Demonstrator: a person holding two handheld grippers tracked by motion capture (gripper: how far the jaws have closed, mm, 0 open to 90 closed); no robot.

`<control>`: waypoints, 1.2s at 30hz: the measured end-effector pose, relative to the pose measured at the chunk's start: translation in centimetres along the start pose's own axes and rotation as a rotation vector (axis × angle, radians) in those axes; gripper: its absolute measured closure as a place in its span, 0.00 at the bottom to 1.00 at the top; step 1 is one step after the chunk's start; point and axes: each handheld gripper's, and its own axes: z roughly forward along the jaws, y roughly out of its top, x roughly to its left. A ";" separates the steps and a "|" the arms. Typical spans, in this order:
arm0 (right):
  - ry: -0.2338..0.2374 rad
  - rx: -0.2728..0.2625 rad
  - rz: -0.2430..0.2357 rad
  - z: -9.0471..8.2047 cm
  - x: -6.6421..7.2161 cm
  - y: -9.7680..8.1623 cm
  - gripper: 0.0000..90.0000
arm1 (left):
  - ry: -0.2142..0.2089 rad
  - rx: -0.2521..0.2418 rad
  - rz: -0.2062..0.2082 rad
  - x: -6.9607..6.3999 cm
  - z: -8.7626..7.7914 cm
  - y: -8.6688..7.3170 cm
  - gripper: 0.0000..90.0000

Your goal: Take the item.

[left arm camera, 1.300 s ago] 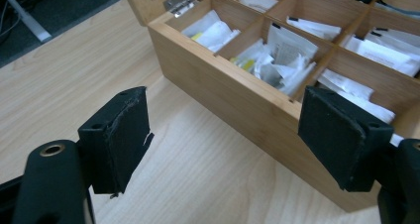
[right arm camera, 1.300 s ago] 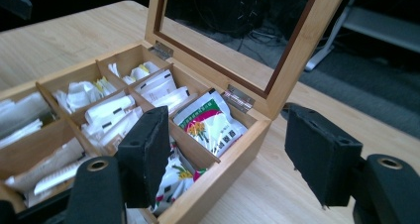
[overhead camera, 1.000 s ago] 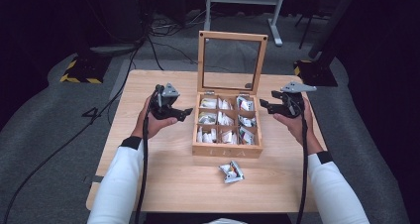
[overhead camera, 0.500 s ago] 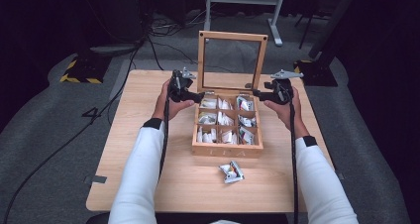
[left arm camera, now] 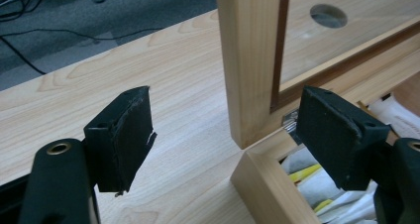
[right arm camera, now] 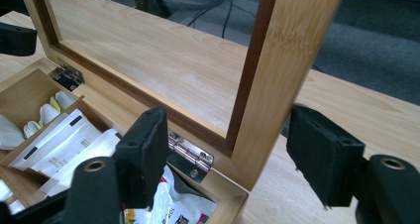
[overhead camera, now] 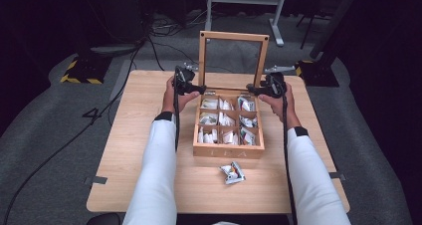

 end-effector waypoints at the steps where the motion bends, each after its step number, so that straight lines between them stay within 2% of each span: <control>1: 0.005 0.007 0.008 0.3 -0.1 0.0 0.38 | -0.001 0.000 0.001 0.1 0.0 0.0 0.25; 3: -0.002 0.013 0.014 0.7 -0.2 0.0 0.38 | -0.006 0.009 -0.008 0.3 0.2 0.2 0.25; 5: 0.005 0.002 0.019 1.0 -0.1 0.0 0.38 | -0.028 -0.003 -0.021 0.5 0.5 0.4 0.25; 8: 0.000 0.010 0.010 1.5 0.1 0.0 0.38 | -0.034 0.005 -0.012 0.3 0.8 0.6 0.25; 11: 0.006 0.006 0.027 1.7 0.0 -0.2 0.38 | -0.062 -0.005 -0.003 -0.3 1.5 1.0 0.26; 12: 0.009 0.005 0.028 1.8 0.0 -0.2 0.38 | -0.089 -0.011 -0.006 -0.6 1.8 1.2 0.26; 16: 0.017 -0.004 0.036 1.9 -0.1 -0.2 0.39 | -0.111 -0.013 0.003 -1.0 2.1 1.4 0.27; 17: 0.025 -0.016 0.049 1.9 -0.3 -0.3 0.41 | -0.122 -0.015 0.005 -1.1 2.1 1.5 0.31; 18: 0.025 -0.016 0.049 1.9 -0.3 -0.3 0.41 | -0.147 -0.022 -0.006 -1.2 2.1 1.6 0.31; 20: 0.031 -0.022 0.059 1.8 -0.4 -0.3 0.41 | -0.139 -0.014 -0.008 -1.5 1.9 2.0 0.29; 23: 0.032 -0.024 0.063 1.8 -0.3 -0.3 0.41 | -0.133 -0.017 -0.025 -1.4 1.8 2.0 0.35; 26: 0.025 -0.023 0.060 1.6 -0.3 -0.2 0.43 | -0.149 -0.026 -0.052 -1.4 1.6 2.0 0.34; 28: 0.028 -0.032 0.066 1.6 -0.3 -0.2 0.43 | -0.144 -0.029 -0.048 -1.3 1.5 1.9 0.37; 29: 0.029 -0.036 0.070 1.6 -0.3 -0.2 0.43 | -0.130 -0.039 -0.033 -1.3 1.4 1.8 0.40; 33: 0.031 -0.038 0.069 1.4 -0.2 -0.1 0.43 | -0.136 -0.060 -0.032 -1.0 1.2 1.6 0.46; 36: 0.037 -0.066 0.071 1.0 -0.3 0.0 0.45 | -0.146 -0.065 -0.018 -1.0 0.9 1.5 0.47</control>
